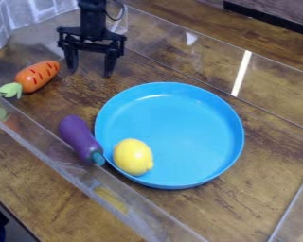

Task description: Remove the purple eggplant from the blue tray and put it on the table

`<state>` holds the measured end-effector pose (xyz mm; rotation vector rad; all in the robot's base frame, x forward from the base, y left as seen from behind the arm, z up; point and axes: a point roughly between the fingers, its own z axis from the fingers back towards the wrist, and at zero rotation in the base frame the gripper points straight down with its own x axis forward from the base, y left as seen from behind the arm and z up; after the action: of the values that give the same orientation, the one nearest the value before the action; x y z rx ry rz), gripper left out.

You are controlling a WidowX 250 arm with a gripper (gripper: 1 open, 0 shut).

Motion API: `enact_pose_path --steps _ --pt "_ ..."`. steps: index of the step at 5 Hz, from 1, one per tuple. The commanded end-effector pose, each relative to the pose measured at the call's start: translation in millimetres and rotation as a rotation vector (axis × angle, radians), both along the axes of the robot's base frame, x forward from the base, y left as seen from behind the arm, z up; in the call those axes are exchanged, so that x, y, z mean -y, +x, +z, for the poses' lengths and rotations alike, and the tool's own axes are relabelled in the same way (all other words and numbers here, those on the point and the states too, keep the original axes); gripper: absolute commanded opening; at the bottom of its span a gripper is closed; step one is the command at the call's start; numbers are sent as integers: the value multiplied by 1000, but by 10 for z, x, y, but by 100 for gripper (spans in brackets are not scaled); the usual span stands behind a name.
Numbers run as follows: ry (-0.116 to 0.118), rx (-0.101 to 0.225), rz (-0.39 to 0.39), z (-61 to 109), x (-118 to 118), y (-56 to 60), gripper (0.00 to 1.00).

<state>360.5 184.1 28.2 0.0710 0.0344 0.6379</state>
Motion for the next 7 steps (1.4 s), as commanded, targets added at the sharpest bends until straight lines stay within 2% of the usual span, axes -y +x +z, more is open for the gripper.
enact_pose_path --steps 1,2,3,5,6,7 --pt "42 87 39 463 -173 -1 100" --pt "44 86 62 524 -121 -11 0" --pt "23 79 52 344 -39 -65 100" --pt "-35 63 75 240 214 -169 100" --pt "-78 69 114 206 306 -206 100" --pt "-112 83 159 183 307 -350 100"
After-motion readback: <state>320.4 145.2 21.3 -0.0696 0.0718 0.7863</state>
